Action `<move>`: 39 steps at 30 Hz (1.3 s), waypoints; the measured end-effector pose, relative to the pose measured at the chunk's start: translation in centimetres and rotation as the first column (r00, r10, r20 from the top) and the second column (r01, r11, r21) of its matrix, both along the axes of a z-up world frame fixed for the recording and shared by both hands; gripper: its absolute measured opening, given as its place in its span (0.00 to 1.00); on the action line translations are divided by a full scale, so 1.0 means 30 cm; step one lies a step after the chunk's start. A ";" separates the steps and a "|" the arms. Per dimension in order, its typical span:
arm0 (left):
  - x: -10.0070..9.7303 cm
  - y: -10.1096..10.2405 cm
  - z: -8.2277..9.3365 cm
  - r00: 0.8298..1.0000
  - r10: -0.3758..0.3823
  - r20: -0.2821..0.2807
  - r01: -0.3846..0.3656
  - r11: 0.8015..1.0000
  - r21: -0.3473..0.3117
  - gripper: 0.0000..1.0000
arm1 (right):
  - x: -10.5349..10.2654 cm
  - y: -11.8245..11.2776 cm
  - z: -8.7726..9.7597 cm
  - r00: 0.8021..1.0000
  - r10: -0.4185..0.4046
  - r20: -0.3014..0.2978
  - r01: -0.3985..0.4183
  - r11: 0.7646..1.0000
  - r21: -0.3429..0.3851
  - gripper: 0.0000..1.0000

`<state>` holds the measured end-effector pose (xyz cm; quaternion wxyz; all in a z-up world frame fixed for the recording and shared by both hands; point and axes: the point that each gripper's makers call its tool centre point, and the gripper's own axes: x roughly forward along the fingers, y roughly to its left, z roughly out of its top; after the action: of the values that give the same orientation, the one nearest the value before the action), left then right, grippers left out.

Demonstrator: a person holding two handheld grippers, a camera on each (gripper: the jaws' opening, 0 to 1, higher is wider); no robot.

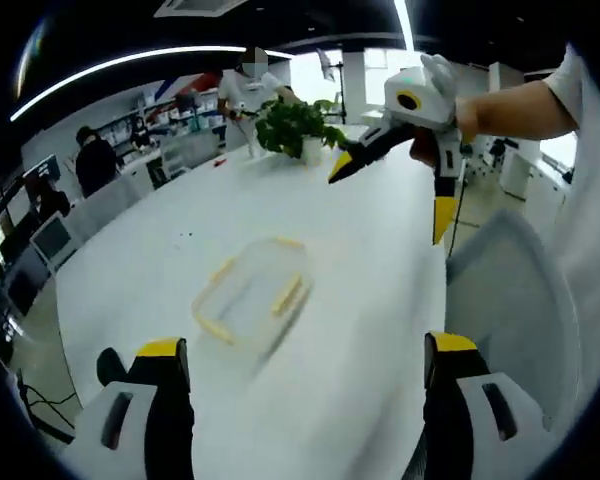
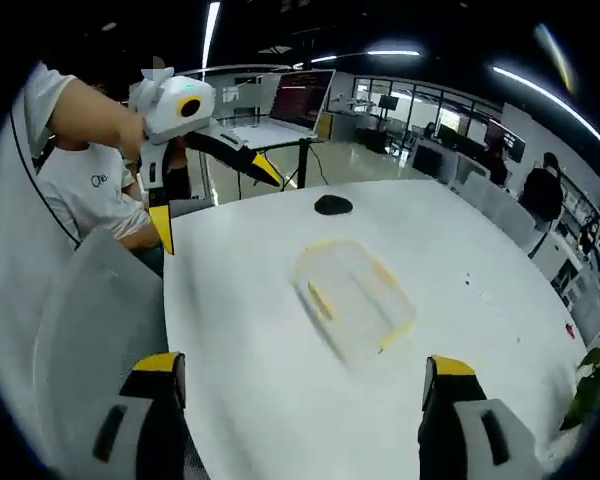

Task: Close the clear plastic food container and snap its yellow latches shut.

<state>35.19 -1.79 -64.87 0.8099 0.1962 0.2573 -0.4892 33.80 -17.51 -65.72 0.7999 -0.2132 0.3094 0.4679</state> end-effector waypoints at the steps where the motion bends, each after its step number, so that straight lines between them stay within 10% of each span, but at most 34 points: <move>1: -0.008 0.008 0.004 1.000 0.009 0.000 -0.009 1.000 -0.005 0.95 | -0.012 -0.001 0.003 1.000 -0.003 0.004 0.003 1.000 0.005 0.99; 39: -0.282 0.052 -0.057 0.982 0.185 -0.025 -0.186 0.960 -0.208 0.86 | -0.305 -0.061 -0.017 0.975 -0.223 0.018 0.210 0.940 0.269 0.99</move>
<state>26.73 -0.23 -66.57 0.8676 0.0835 0.2236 -0.4361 24.66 -19.35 -66.22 0.8751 -0.0800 0.2460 0.4090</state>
